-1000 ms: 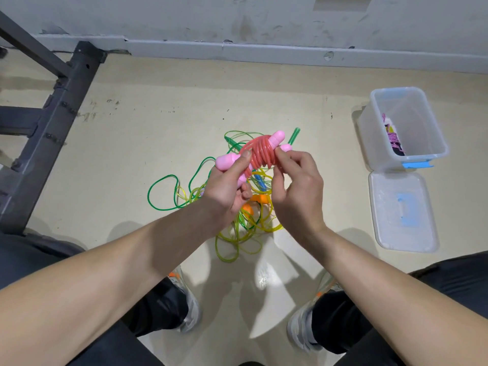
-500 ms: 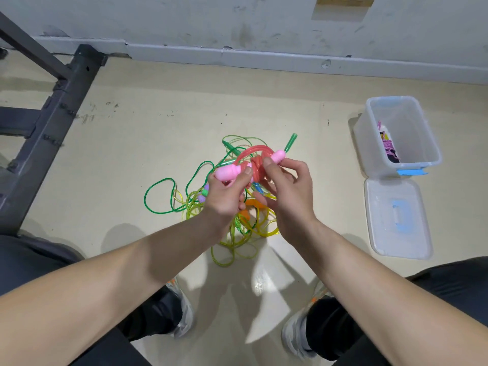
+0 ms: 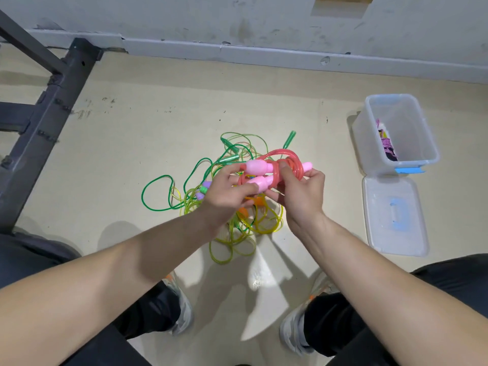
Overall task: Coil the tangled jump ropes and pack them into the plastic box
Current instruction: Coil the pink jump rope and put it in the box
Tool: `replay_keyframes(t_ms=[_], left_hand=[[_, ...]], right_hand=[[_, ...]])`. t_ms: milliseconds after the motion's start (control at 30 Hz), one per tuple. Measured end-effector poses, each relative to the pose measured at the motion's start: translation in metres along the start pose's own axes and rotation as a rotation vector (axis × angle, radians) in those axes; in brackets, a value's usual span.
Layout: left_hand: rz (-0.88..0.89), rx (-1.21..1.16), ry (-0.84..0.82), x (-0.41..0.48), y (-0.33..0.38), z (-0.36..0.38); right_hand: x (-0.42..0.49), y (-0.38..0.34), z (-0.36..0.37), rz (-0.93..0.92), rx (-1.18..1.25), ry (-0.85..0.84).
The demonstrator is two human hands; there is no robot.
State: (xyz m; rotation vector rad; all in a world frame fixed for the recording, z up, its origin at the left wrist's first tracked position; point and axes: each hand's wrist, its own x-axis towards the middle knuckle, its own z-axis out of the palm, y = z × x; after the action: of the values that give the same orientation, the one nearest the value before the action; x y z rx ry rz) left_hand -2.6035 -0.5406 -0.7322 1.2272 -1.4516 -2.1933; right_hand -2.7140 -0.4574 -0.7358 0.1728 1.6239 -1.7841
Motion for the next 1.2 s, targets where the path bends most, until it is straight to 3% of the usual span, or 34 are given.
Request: replay_keyframes(t_ms=[100, 267, 433, 600, 867, 1067, 1200], left_hand=[[-0.062, -0.159, -0.001, 0.000, 0.006, -0.011], [0.015, -0.195, -0.077, -0.004, 0.008, -0.017], [0.096, -0.024, -0.080, -0.001, 0.014, -0.022], [0.151, 0.300, -0.085, 0.003, 0.016, -0.027], [0.321, 0.604, 0.162, 0.001, 0.001, -0.021], [0.379, 0.495, 0.254, 0.004, -0.009, -0.017], [0.332, 0.467, 0.060, 0.007, 0.001, -0.017]], right_hand=[[0.006, -0.005, -0.006, 0.054, 0.030, -0.022], [0.002, -0.013, -0.006, 0.160, 0.143, -0.057], [0.002, -0.012, -0.004, 0.200, 0.134, -0.053], [0.004, -0.012, -0.008, 0.176, 0.046, -0.068], [0.011, -0.010, -0.010, 0.093, -0.082, -0.051], [0.012, -0.007, -0.010, 0.107, -0.043, -0.040], [0.011, -0.005, -0.014, 0.114, -0.030, -0.031]])
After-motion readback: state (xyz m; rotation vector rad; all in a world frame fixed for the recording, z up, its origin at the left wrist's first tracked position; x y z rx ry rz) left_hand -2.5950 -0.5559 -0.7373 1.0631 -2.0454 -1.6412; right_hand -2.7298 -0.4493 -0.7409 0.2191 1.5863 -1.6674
